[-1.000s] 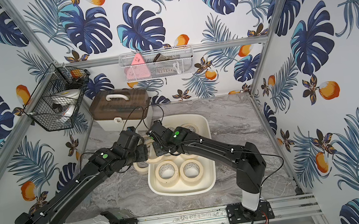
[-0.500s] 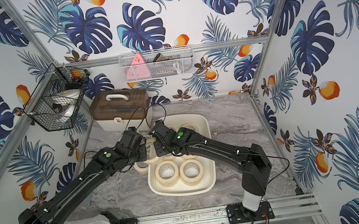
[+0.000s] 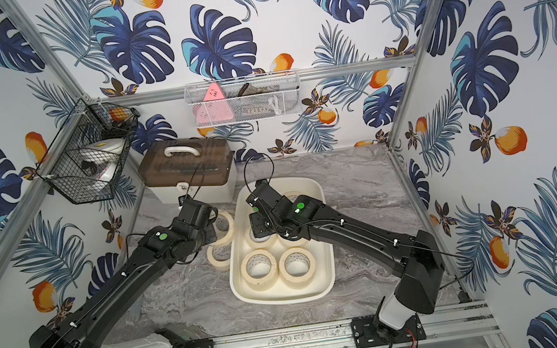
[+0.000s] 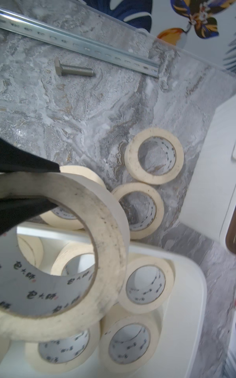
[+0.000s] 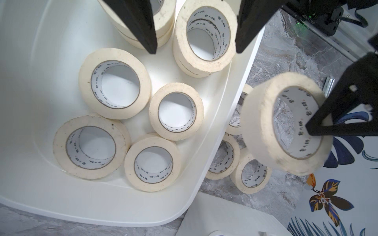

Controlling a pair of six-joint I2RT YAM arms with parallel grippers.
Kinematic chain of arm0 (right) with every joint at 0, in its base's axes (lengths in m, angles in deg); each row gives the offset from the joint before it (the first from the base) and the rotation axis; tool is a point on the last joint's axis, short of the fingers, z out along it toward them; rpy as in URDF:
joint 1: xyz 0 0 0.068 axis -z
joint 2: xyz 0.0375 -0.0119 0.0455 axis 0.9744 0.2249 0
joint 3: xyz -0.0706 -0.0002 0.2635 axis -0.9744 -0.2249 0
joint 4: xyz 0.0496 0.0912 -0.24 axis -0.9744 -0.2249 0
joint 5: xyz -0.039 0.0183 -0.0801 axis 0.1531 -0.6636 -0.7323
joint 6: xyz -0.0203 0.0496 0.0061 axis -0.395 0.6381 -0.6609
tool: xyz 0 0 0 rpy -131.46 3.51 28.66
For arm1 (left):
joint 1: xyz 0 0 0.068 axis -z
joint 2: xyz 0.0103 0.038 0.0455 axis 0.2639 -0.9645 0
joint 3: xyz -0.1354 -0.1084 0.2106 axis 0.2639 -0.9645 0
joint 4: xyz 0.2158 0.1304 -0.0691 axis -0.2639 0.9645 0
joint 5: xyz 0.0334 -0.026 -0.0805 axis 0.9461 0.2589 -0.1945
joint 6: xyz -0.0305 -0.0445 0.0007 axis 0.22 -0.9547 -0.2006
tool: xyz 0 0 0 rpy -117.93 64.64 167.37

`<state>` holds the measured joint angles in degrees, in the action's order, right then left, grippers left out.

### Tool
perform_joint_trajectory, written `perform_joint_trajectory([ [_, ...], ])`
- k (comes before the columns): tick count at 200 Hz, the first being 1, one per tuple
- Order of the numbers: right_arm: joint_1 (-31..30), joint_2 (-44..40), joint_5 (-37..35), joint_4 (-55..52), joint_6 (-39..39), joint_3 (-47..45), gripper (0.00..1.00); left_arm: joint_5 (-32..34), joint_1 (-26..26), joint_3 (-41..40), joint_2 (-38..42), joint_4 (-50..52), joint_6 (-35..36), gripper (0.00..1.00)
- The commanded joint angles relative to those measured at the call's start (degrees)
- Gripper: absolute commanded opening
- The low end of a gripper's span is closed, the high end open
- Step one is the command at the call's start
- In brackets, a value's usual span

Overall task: Take out the art tape in the storage box
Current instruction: Place the art tape at the center of the board.

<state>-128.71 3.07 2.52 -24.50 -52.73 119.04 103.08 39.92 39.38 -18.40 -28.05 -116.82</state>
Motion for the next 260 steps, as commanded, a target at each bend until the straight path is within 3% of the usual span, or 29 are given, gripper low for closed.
perform_joint_trajectory([
  [1, 1.9, -1.6, 0.6, 0.5, 0.0, -2.1, 0.64, -0.3, -5.2, -2.4, 0.2, -4.0, -5.0, 0.0],
  [49, 6.4, -4.2, 3.7, 1.6, 0.2, -7.0, 0.64, 2.2, -13.9, -8.7, -2.5, -3.9, -15.6, 0.0],
  [78, 8.1, -5.3, 4.5, 1.5, 0.0, -8.9, 0.64, 2.6, -17.3, -12.5, -5.5, -5.9, -16.5, 0.0],
  [150, 9.4, -7.1, 5.5, 2.0, -0.7, -12.6, 0.64, 1.7, -18.5, -18.0, -9.5, -11.1, -18.8, 0.0],
  [238, 9.5, -7.9, 10.7, 4.3, -2.0, -15.1, 0.65, -3.9, -18.6, -19.6, -14.5, -18.6, -15.6, 0.0],
  [260, 9.5, -8.0, 11.5, 4.8, -2.4, -15.5, 0.65, -4.2, -18.6, -19.5, -14.6, -18.8, -15.1, 0.07],
])
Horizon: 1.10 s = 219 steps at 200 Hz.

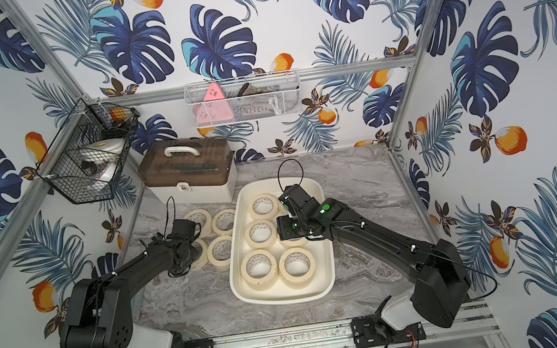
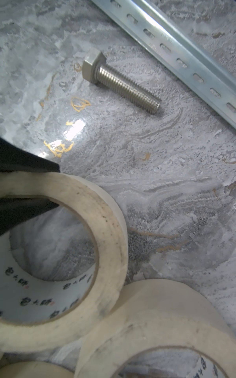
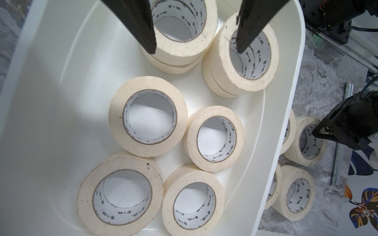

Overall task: Take out the art tape in the storage box
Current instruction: Place the art tape at the center of the board, then pick up the art tape from the storage box.

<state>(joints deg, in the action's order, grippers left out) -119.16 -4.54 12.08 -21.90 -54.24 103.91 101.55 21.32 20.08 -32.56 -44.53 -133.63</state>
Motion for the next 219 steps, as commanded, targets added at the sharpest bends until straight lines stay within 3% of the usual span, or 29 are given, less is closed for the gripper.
perform_joint_trajectory([
  [1, 0.0, -0.3, 2.0, 2.2, -0.9, -0.3, 0.65, -2.7, 0.0, -0.2, -0.5, -2.3, 1.7, 0.07],
  [53, 0.0, 0.8, 5.6, 2.8, -1.4, 0.1, 0.65, -4.0, 0.0, -0.1, 2.6, -2.8, 4.4, 0.28],
  [71, -0.1, 0.7, 6.6, 3.7, -1.8, -0.1, 0.66, -5.0, 0.0, 0.9, 3.6, -1.7, 5.1, 0.52],
  [131, -0.2, 0.9, 8.9, 3.9, -2.6, 0.6, 0.66, -6.4, 0.0, 4.5, 9.8, 3.8, 5.8, 0.82],
  [166, -1.2, 1.1, 9.2, 5.4, -2.7, -0.1, 0.67, -11.0, 0.0, 8.6, 12.8, 6.8, 9.7, 0.88],
  [219, -7.3, 5.2, 6.0, 5.0, -4.0, 2.7, 0.67, -19.9, 0.3, 13.3, 17.4, 11.0, 17.2, 0.89],
])
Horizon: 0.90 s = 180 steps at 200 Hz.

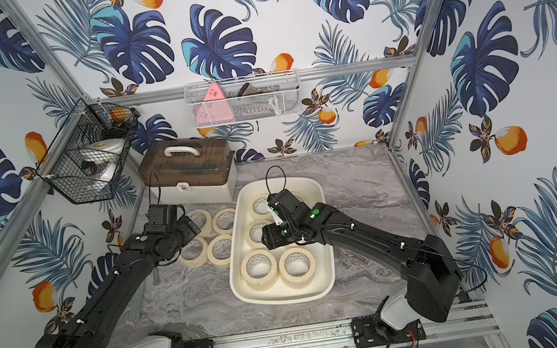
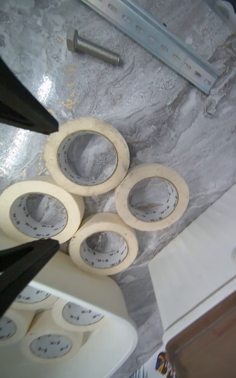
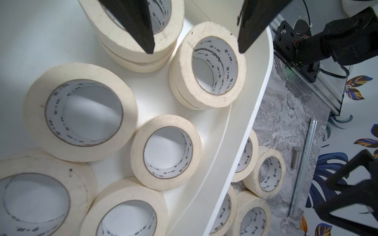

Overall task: Take out the art tape in the storage box
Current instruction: Pick up the art tape from the storage box.

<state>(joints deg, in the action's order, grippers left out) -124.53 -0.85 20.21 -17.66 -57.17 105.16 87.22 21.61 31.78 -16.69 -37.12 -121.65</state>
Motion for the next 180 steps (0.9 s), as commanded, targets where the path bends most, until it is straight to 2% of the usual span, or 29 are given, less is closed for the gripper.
perform_joint_trajectory([
  [1, -2.1, 1.6, -2.2, 0.8, -1.1, 1.5, 0.67, -5.7, 0.0, 1.6, 1.7, 3.6, 5.3, 0.9],
  [66, -6.7, 5.7, -5.1, 1.1, -2.5, 1.9, 0.68, -16.6, 0.0, 3.3, 5.8, 4.2, 11.1, 0.9],
  [143, -8.4, 9.8, -10.5, 0.8, -2.9, -1.4, 0.68, -23.1, 0.0, 2.6, 7.2, 1.8, 12.5, 0.9],
  [180, -8.5, 12.3, -11.0, 1.7, -2.7, -1.4, 0.65, -23.7, 0.0, 2.8, 7.3, 2.1, 12.9, 0.9],
])
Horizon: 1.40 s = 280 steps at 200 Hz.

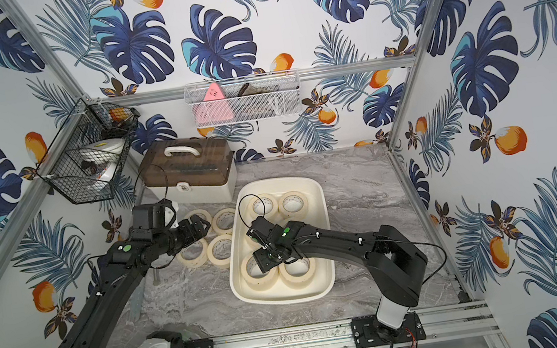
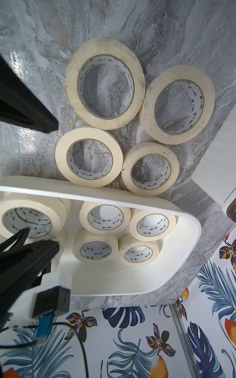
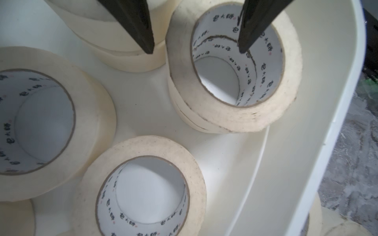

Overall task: Take out the art tape in the storage box
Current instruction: Pick up the art tape from the storage box, then place the art tape at the center of the board.

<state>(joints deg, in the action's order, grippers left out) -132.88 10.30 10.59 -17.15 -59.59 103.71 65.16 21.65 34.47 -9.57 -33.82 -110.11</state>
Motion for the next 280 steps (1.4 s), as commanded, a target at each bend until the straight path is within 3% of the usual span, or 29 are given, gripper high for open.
perform_joint_trajectory([
  [1, -0.2, 1.2, -1.4, 1.2, -0.3, 0.0, 0.65, -1.6, 0.0, 0.1, 0.2, -1.2, 1.3, 0.9],
  [40, -0.1, 2.9, -1.9, 1.6, 0.0, 0.4, 0.55, -2.3, 0.0, -0.6, 0.8, -1.6, 2.1, 0.9],
  [88, -0.2, 0.9, -4.8, 0.9, 0.3, 0.7, 0.21, -3.0, 0.4, -0.4, 1.0, -2.0, 2.4, 0.89],
  [115, -0.2, -1.5, -6.9, -0.7, 1.0, 2.1, 0.11, -1.7, 2.2, 0.8, 1.3, -1.0, 3.3, 0.88],
  [203, -0.2, -2.0, -14.0, -9.9, 5.7, 15.0, 0.08, 16.3, 23.4, 12.4, -3.0, 6.2, 4.7, 0.83],
  [280, -0.2, 0.1, -11.9, -10.0, 6.5, 22.8, 0.08, 24.7, 29.6, 14.3, -7.8, 9.1, 5.0, 0.7],
])
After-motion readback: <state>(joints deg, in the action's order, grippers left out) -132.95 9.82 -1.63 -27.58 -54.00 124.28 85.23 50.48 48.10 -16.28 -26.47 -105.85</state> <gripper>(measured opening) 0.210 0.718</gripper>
